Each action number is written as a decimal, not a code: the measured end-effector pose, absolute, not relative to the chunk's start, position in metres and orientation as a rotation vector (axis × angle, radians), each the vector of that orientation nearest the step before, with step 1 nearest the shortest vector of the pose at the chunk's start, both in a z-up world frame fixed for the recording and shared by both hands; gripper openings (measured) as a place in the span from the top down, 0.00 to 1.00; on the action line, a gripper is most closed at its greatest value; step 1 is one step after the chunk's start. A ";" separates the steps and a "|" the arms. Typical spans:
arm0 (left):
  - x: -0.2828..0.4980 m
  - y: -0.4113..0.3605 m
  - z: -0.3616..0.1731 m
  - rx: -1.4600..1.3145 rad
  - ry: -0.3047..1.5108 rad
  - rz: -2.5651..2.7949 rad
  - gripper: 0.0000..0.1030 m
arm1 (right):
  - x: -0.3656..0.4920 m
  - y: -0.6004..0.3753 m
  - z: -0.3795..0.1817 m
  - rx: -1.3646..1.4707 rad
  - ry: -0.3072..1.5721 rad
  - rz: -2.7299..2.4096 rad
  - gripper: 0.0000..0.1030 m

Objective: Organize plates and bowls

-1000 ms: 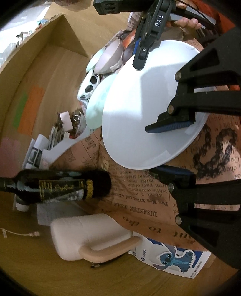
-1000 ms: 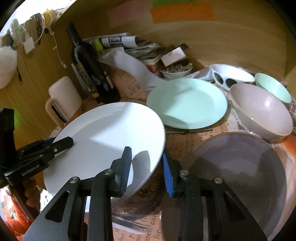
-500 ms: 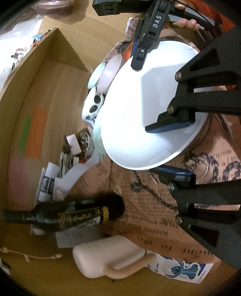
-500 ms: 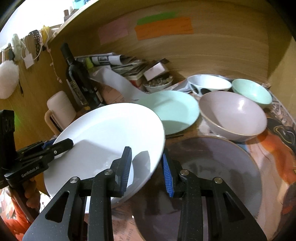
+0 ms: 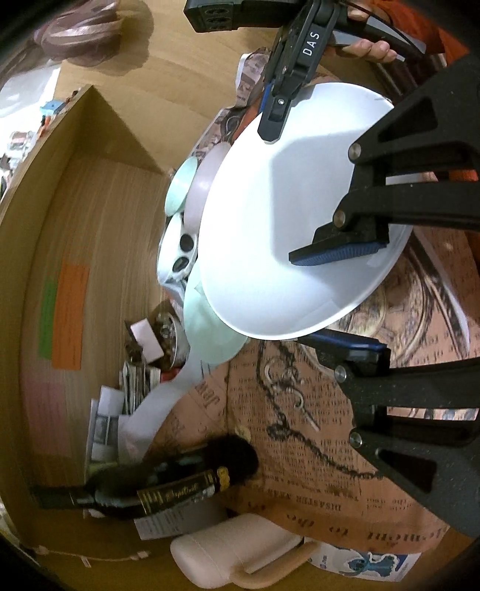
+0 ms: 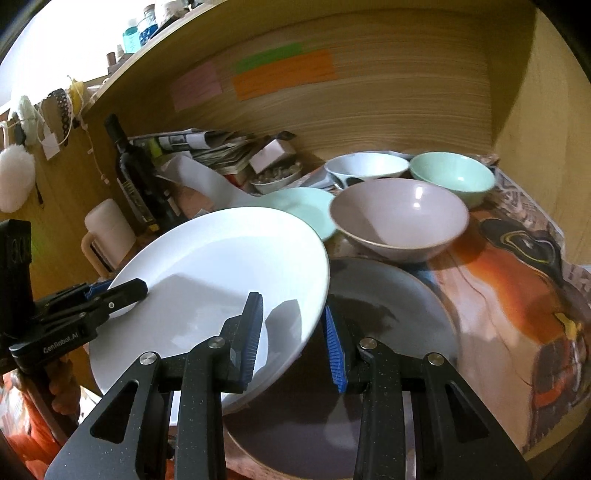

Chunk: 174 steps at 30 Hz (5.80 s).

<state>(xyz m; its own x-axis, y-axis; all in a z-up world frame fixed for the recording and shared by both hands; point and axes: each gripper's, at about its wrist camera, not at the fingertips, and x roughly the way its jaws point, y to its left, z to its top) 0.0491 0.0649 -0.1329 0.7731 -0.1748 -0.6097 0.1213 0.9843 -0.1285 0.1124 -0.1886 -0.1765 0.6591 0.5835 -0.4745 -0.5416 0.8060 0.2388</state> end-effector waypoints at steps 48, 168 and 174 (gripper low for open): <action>0.091 -0.010 -0.182 -0.040 0.868 -0.276 0.65 | 0.129 -0.256 -0.216 0.155 0.661 0.553 0.71; 0.235 0.131 -0.187 -0.210 0.962 -0.139 0.78 | 0.351 -0.025 -0.183 -0.503 1.019 0.714 0.69; 0.225 0.136 -0.187 -0.206 0.971 -0.143 0.78 | 0.336 -0.018 -0.192 -0.515 1.015 0.721 0.68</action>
